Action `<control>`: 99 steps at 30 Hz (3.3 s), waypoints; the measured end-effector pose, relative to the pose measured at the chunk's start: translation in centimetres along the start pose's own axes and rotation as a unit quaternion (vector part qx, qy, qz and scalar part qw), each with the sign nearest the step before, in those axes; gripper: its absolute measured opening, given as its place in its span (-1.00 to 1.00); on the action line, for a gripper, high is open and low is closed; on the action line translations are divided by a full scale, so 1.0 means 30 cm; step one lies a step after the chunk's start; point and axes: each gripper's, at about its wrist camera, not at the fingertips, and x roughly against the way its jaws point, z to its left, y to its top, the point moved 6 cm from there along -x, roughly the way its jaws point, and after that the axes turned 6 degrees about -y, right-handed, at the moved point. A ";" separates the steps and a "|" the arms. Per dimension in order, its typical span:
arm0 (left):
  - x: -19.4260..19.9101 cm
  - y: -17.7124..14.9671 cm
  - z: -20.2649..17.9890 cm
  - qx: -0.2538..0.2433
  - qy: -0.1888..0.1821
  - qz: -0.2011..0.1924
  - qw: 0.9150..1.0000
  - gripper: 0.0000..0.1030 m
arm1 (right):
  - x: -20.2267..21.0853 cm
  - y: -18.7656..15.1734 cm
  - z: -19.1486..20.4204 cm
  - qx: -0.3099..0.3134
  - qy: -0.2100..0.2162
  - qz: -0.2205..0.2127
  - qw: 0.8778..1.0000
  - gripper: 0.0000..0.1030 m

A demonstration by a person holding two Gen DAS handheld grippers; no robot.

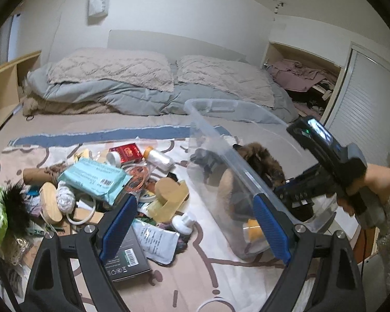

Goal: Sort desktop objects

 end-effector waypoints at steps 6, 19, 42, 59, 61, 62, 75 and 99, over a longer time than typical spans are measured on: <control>0.004 -0.028 0.068 0.023 0.002 0.008 1.000 0.77 | -0.005 0.040 0.005 -0.013 0.008 -0.005 1.000 -0.52; 0.122 -0.001 0.016 0.011 -0.011 -0.015 1.000 0.77 | 0.240 -0.112 -0.084 -0.133 0.059 -0.194 0.970 -0.52; 0.296 0.003 -0.147 -0.033 -0.003 -0.064 0.997 0.95 | 0.498 -0.436 -0.069 -0.231 -0.009 -0.418 0.879 0.54; 0.440 -0.004 -0.126 -0.069 0.045 -0.120 0.989 0.99 | 0.574 -0.547 0.009 -0.238 -0.020 -0.475 0.847 1.00; 0.460 -0.008 -0.107 -0.062 0.050 -0.125 0.989 0.99 | 0.575 -0.559 0.028 -0.234 -0.016 -0.479 0.846 1.00; 0.472 -0.010 -0.095 -0.058 0.052 -0.128 0.989 0.99 | 0.575 -0.560 0.037 -0.231 -0.013 -0.481 0.846 1.00; 0.581 -0.118 0.073 -0.013 0.098 -0.160 0.982 0.99 | 0.544 -0.588 0.200 -0.214 0.010 -0.510 0.833 1.00; 0.898 -0.218 0.234 0.021 0.171 -0.185 0.967 0.99 | 0.487 -0.643 0.482 -0.174 0.042 -0.485 0.856 1.00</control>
